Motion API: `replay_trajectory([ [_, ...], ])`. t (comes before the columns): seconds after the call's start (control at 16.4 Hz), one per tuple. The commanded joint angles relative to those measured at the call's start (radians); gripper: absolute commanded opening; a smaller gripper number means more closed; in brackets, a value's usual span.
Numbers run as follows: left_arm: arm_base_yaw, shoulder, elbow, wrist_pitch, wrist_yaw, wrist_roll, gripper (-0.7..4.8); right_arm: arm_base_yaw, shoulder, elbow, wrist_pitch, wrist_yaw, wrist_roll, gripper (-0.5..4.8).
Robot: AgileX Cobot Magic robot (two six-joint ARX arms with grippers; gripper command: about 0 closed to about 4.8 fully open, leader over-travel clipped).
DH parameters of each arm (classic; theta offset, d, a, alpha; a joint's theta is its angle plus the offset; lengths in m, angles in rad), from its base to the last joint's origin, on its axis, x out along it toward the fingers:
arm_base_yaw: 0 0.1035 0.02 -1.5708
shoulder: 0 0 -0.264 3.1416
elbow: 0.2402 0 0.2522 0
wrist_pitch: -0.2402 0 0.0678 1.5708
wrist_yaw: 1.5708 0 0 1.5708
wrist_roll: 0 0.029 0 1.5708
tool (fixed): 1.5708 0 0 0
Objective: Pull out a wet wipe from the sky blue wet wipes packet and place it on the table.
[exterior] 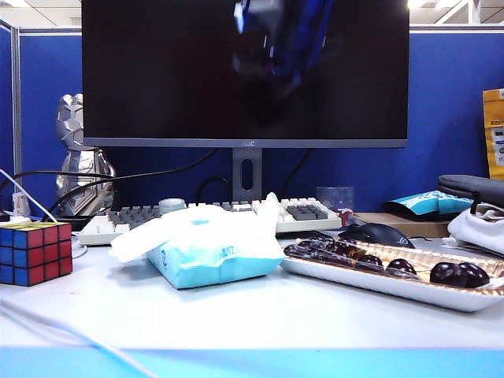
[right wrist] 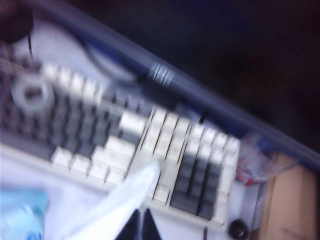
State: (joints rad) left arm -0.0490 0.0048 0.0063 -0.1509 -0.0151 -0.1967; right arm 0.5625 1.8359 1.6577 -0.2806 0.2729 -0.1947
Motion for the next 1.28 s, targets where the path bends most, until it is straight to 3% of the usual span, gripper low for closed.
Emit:
replay_trajectory([
  [0.06,0.002,-0.003,-0.001,0.007,0.000,0.002,-0.03,0.002,-0.112,0.008,0.011,0.005,0.003,-0.01],
  [0.73,0.002,-0.003,-0.001,0.007,0.000,0.002,-0.03,0.002,-0.862,0.008,-0.275,-0.010,0.068,-0.01],
  [1.1,0.002,-0.003,-0.001,0.007,0.000,0.002,-0.03,0.001,-1.310,0.008,-0.512,-0.009,0.063,-0.01],
  [1.28,0.002,-0.003,-0.001,0.007,0.000,0.002,-0.03,0.001,-1.378,-0.013,-0.729,-0.011,0.064,-0.01],
])
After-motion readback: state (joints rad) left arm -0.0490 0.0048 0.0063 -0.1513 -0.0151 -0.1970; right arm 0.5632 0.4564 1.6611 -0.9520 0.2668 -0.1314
